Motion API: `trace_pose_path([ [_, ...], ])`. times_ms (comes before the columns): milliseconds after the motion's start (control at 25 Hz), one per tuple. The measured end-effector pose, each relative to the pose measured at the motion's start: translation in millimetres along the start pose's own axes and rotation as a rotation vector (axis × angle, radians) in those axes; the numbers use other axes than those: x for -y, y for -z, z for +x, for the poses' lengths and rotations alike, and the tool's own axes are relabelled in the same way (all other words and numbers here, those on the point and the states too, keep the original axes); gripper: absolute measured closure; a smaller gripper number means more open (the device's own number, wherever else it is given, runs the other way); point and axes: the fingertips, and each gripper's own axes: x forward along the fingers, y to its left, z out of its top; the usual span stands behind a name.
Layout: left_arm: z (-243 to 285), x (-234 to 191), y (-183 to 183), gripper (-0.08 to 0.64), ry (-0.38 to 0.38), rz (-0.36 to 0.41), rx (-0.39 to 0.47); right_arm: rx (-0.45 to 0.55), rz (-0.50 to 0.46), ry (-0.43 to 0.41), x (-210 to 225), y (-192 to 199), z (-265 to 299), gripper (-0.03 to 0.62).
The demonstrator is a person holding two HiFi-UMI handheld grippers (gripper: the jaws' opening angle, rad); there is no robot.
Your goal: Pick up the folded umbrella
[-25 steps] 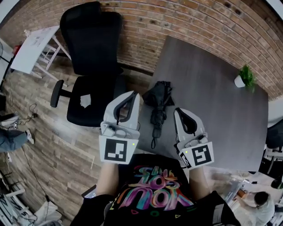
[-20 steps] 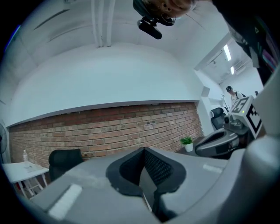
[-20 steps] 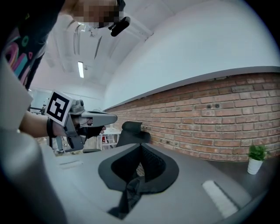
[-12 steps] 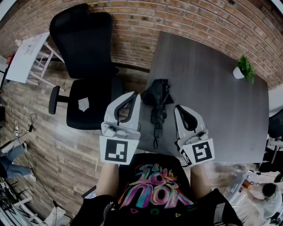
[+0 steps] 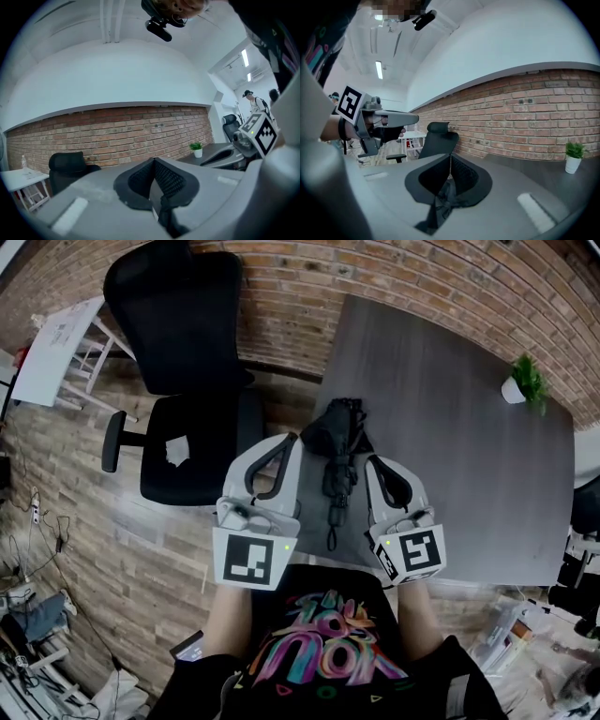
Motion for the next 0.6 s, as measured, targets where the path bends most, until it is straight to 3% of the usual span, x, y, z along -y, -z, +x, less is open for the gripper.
trace_pose_path([
  [600,-5,1,22,0.559,-0.016,-0.033,-0.050,-0.177,0.023,-0.059,-9,71,23,0.431],
])
